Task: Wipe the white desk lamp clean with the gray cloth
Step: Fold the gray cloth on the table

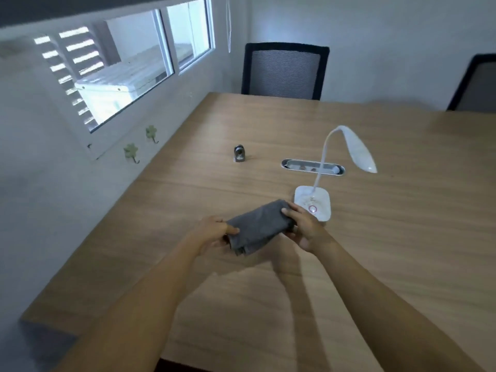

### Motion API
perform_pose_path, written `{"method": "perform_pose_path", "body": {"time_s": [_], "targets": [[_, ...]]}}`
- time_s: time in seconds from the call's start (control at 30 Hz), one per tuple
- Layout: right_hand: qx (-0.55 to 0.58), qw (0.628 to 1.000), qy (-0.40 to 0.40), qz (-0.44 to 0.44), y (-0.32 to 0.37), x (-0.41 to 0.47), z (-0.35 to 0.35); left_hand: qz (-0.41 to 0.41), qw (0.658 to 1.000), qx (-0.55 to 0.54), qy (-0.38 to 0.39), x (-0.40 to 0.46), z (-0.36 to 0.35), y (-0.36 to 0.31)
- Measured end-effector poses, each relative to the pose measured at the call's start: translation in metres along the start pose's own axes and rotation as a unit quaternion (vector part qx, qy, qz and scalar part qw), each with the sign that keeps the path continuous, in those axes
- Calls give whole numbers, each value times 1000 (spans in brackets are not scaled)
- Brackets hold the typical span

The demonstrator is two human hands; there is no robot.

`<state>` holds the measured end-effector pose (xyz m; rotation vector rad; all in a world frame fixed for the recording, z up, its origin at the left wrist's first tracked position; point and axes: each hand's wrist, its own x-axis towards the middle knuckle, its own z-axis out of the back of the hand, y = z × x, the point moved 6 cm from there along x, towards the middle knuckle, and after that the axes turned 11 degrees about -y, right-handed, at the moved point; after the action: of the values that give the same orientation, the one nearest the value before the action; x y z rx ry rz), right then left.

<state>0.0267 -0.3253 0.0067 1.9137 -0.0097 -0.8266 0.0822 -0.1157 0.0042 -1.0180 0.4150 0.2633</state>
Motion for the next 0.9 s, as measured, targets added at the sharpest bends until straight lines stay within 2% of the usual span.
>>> {"method": "perform_pose_path", "body": {"time_s": [0.13, 0.33, 0.53, 0.7, 0.77, 0.9], "targets": [[174, 982, -64, -39, 6, -17, 53, 5, 994, -37, 104, -16, -54, -28], [297, 954, -41, -24, -2, -25, 88, 32, 975, -98, 196, -30, -113, -39], [211, 977, -26, -13, -16, -28, 94, 29, 965, -77, 247, -43, -143, -37], [172, 980, -89, 37, -7, -24, 111, 36, 966, -30, 255, -39, -148, -38], [153, 979, -125, 57, 7, -27, 121, 7, 974, -16, 224, -31, -142, -54], [49, 978, -167, 112, 45, -37, 144, -127, 985, -40, 112, -18, -119, -127]]}}
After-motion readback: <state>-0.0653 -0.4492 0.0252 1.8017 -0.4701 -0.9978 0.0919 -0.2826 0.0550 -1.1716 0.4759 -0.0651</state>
